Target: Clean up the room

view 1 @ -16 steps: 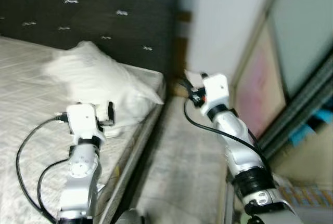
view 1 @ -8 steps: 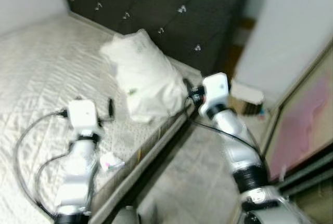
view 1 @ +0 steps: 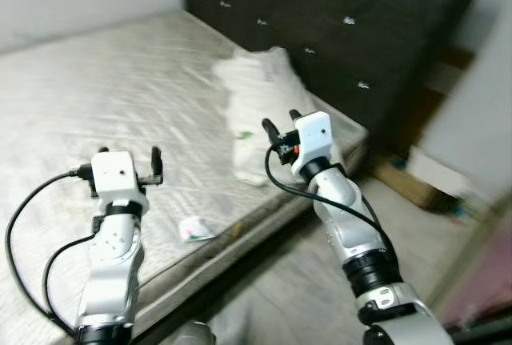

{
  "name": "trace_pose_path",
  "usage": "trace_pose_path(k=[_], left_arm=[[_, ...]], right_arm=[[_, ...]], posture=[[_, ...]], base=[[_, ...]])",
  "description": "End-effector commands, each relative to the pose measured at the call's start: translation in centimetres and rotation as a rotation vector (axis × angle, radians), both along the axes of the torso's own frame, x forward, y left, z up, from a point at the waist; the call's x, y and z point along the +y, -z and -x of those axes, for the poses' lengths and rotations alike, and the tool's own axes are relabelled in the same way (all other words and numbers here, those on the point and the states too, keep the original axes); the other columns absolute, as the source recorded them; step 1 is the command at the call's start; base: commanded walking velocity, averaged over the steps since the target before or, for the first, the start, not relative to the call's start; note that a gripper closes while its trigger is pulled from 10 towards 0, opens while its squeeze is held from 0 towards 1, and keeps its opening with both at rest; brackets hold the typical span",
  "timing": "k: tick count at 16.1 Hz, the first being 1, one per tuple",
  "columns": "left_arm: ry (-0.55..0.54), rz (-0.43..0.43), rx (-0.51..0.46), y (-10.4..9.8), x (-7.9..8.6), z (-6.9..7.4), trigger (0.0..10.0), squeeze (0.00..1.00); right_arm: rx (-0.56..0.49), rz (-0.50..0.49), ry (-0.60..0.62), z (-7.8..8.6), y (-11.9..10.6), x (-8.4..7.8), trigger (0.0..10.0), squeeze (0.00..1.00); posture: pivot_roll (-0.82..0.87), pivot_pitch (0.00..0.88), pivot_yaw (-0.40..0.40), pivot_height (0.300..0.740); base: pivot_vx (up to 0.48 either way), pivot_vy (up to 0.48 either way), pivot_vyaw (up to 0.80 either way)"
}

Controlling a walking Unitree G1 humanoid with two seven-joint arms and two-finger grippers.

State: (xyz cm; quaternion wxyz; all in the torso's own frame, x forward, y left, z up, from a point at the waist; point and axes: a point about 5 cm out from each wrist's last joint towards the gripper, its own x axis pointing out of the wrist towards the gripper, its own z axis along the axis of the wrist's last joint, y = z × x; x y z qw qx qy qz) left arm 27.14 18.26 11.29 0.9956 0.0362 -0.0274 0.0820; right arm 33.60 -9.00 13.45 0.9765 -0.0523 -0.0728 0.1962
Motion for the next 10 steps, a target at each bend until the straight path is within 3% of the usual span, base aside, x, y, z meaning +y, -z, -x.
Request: trace_pose_path(k=[1, 10], left_arm=[[0.012, 0.004, -0.001, 0.05, -0.21, -0.05, 10.0, 0.0], [0.022, 0.005, -0.01, 0.07, -0.19, -0.3, 10.0, 0.0]], right_arm=[[-0.008, -0.006, 0.01, -0.19, -0.23, -0.4, 10.0, 0.0], [-0.006, -0.011, 0.005, -0.18, -0.18, -0.43, 10.0, 0.0]], posture=[[0.13, 0.0, -0.065, 0.74], [0.12, 0.0, -0.062, 0.74]], base=[[0.0, 0.0, 0.8], [0.0, 0.0, 0.8]])
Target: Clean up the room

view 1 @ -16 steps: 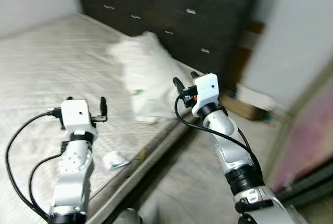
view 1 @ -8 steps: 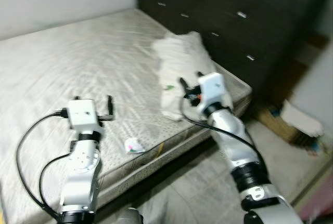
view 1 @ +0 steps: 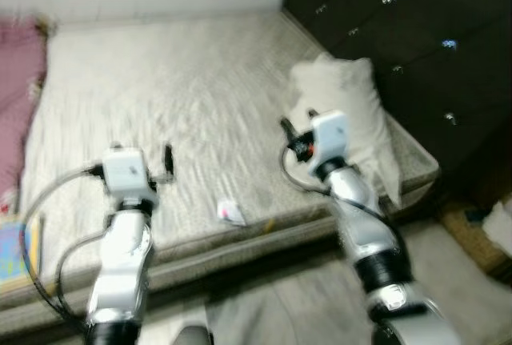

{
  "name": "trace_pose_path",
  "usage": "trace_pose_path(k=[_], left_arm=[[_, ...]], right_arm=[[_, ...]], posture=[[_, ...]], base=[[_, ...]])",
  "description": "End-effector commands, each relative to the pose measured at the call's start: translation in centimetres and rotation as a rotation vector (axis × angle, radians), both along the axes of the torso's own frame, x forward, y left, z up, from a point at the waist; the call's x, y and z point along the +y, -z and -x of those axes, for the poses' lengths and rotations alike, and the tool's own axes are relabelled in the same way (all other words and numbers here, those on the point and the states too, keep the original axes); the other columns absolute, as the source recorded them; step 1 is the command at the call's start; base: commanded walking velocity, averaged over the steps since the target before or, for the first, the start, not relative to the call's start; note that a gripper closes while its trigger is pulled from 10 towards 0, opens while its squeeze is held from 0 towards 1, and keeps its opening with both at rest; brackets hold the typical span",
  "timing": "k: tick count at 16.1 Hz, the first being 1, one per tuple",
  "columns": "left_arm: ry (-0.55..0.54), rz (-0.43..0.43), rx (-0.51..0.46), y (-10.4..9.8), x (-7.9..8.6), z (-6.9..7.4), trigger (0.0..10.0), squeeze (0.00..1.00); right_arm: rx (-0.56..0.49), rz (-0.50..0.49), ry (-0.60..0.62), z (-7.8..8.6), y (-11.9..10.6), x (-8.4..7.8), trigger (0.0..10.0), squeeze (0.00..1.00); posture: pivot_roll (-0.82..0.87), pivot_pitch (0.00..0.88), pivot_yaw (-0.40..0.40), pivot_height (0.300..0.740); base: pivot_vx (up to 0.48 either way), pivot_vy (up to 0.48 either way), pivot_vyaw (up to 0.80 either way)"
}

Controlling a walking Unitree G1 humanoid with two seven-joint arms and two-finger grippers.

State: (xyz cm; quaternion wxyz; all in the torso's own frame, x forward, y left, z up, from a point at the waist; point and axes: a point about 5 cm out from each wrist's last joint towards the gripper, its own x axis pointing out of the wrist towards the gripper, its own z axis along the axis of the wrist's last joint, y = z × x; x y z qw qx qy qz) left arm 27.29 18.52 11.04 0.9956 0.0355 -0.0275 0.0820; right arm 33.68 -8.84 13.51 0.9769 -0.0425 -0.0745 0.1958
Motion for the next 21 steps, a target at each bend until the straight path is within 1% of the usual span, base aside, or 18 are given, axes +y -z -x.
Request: trace_pose_path(k=[1, 5, 9, 18, 19, 21], left_arm=[[0.037, 0.005, -0.012, -0.2, -0.43, -0.11, 10.0, 0.0], [0.043, 0.017, -0.001, 0.05, -0.4, 0.11, 10.0, 0.0], [0.069, 0.03, -0.012, -0.02, -0.54, 0.17, 10.0, 0.0], [0.093, 0.039, -0.014, 0.0, -0.71, 0.24, 10.0, 0.0], [0.09, 0.037, -0.012, 0.01, -0.67, 0.23, 10.0, 0.0], [0.046, 0.033, -0.009, 0.07, -0.42, 0.23, 10.0, 0.0]], right_arm=[[-0.006, 0.008, 0.005, -0.1, -0.1, -0.59, 10.0, 0.0], [-0.009, 0.006, 0.0, -0.09, -0.11, -0.52, 10.0, 0.0], [-0.007, 0.003, -0.005, -0.06, -0.06, -0.49, 10.0, 0.0], [-0.007, 0.004, -0.009, -0.13, -0.04, -0.39, 10.0, 0.0], [-0.007, 0.004, -0.01, -0.14, -0.06, -0.36, 10.0, 0.0], [-0.005, 0.002, -0.005, -0.17, -0.02, -0.39, 10.0, 0.0]], posture=[[0.12, 0.0, -0.062, 0.74], [0.12, 0.0, -0.063, 0.74], [0.12, 0.0, -0.064, 0.74], [0.13, 0.0, -0.064, 0.74], [0.13, 0.0, -0.064, 0.74], [0.12, 0.0, -0.062, 0.74]], base=[[0.0, 0.0, 0.8], [0.0, 0.0, 0.64], [0.0, 0.0, 0.0], [0.311, 0.0, 0.0], [0.319, 0.0, 0.0], [0.0, 0.0, 0.0]])
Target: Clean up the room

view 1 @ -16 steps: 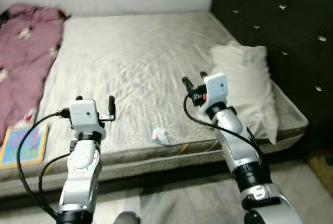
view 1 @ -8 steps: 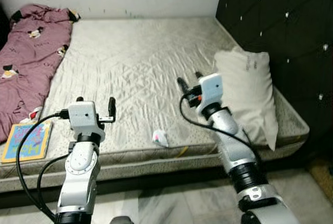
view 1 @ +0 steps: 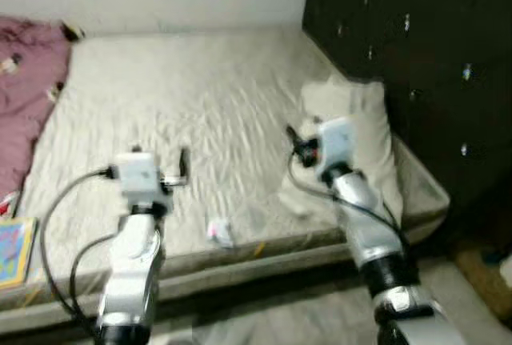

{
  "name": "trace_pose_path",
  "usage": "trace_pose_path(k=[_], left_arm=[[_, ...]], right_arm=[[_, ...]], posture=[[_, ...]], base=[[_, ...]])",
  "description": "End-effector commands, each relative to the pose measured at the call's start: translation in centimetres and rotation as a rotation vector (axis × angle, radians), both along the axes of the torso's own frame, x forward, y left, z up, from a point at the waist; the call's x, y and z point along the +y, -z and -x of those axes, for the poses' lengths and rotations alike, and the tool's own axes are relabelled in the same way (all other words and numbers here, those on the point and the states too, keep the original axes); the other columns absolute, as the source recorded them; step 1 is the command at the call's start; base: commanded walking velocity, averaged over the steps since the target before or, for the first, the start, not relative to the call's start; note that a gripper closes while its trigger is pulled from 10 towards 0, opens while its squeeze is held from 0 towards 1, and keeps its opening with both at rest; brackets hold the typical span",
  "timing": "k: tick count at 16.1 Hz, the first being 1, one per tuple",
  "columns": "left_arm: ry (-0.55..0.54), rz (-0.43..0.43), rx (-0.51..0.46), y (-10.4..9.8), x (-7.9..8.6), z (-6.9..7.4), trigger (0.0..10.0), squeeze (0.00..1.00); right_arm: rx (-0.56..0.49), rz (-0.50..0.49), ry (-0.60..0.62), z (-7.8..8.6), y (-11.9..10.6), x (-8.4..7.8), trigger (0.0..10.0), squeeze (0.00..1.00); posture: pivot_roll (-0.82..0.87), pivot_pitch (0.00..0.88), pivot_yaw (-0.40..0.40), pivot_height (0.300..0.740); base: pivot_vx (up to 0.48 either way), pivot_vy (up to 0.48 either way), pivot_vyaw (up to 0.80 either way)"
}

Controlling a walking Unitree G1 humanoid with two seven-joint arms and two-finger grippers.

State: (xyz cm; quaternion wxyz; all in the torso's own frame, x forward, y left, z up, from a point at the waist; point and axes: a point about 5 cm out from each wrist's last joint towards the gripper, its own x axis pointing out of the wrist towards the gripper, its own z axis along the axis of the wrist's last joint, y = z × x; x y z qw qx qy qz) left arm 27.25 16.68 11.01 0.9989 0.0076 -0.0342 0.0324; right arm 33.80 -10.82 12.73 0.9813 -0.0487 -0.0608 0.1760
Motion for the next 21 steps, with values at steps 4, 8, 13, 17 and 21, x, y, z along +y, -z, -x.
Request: trace_pose_path(k=[4, 8, 13, 17, 21], left_arm=[[-0.076, -0.014, -0.005, -0.1, 1.6, 0.1, 10.0, 0.0], [-0.085, -0.025, -0.008, -0.2, 1.6, -0.2, 10.0, 0.0], [-0.027, 0.004, -0.014, -0.4, 1.1, -0.3, 10.0, 0.0], [0.016, 0.035, -0.023, -0.7, 0.5, -0.1, 10.0, 0.0], [0.038, 0.027, -0.01, -0.3, 0.1, 0.0, 10.0, 0.0]], right_arm=[[-0.03, -0.01, -0.043, -0.1, -0.8, 1.5, 10.0, 0.0], [-0.032, -0.003, -0.043, -0.2, -0.7, 1.6, 10.0, 0.0], [-0.033, -0.01, -0.028, -0.2, -0.5, 1.5, 10.0, 0.0], [-0.033, -0.015, -0.018, -0.2, -0.5, 1.1, 10.0, 0.0], [-0.022, -0.005, 0.0, 0.1, 0.0, 0.4, 10.0, 0.0]], posture=[[0.12, 0.0, -0.06, 0.74], [0.13, 0.0, -0.053, 0.74], [0.13, 0.0, -0.046, 0.74], [0.11, 0.0, -0.036, 0.74], [0.12, 0.0, -0.04, 0.74]], base=[[0.0, 0.0, 0.0], [0.0, 0.0, 0.8], [0.0, 0.0, 0.64], [0.149, 0.0, 0.0], [0.307, 0.0, 0.0]])
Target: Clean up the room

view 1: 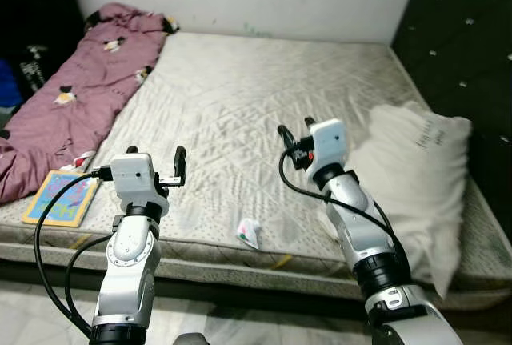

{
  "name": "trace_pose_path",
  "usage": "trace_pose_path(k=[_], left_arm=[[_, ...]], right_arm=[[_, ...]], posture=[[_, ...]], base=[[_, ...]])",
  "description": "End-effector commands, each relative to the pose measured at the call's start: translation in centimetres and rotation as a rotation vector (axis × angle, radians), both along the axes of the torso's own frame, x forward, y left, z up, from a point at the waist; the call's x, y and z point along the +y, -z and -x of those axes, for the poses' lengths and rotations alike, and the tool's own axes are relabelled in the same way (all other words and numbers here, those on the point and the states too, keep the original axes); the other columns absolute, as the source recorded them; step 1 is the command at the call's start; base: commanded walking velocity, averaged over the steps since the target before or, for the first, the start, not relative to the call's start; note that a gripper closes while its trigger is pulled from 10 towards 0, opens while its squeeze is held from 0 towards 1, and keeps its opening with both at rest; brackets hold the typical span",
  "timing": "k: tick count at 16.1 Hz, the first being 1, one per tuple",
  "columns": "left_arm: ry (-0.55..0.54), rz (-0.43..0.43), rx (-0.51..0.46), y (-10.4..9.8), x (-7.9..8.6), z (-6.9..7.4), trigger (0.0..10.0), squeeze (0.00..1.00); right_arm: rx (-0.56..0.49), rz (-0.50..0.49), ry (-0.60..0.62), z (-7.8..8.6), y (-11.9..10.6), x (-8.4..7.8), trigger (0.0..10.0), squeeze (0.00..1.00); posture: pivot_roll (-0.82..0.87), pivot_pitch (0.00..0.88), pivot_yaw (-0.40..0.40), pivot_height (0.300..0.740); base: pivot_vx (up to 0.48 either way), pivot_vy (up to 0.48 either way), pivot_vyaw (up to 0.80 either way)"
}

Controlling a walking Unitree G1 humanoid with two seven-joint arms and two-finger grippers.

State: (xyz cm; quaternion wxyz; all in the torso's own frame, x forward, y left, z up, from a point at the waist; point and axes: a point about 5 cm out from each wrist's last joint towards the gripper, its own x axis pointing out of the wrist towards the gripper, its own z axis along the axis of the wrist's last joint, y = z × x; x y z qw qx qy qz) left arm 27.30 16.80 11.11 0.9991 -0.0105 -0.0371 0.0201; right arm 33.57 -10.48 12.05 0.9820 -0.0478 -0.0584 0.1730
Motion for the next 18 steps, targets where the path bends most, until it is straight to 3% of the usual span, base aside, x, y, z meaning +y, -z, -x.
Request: trace_pose_path(k=[1, 6, 14, 16, 18], left_arm=[[0.012, -0.009, -0.002, -0.1, 0.0, 0.1, 10.0, 0.0], [-0.023, -0.005, 0.015, 0.3, 0.5, 0.7, 10.0, 0.0], [-0.166, 0.005, 0.004, -0.7, 1.9, 0.4, 10.0, 0.0], [-0.236, -0.033, -0.006, -0.9, 3.2, 1.4, 10.0, 0.0], [-0.305, -0.016, 0.029, 0.0, 4.8, 2.7, 10.0, 0.0]], right_arm=[[-0.024, -0.004, -0.011, -0.2, -0.6, 0.3, 10.0, 0.0], [-0.024, -0.008, 0.001, -0.2, -0.6, 0.1, 10.0, 0.0], [-0.035, -0.029, 0.111, 0.1, -0.1, -1.8, 10.0, 0.0], [-0.038, -0.039, 0.211, 0.6, 0.2, -3.4, 10.0, 0.0], [-0.02, -0.019, 0.25, 1.3, 1.1, -4.4, 10.0, 0.0]], posture=[[0.12, 0.0, -0.043, 0.74], [0.13, 0.0, -0.056, 0.74], [0.12, 0.0, 0.024, 0.74], [0.12, 0.0, 0.048, 0.74], [0.11, 0.0, 0.055, 0.74]], base=[[0.307, 0.0, 0.0], [0.323, 0.0, 0.0], [0.0, 0.0, 0.0], [0.0, 0.0, 0.0], [0.0, 0.0, 0.0]])
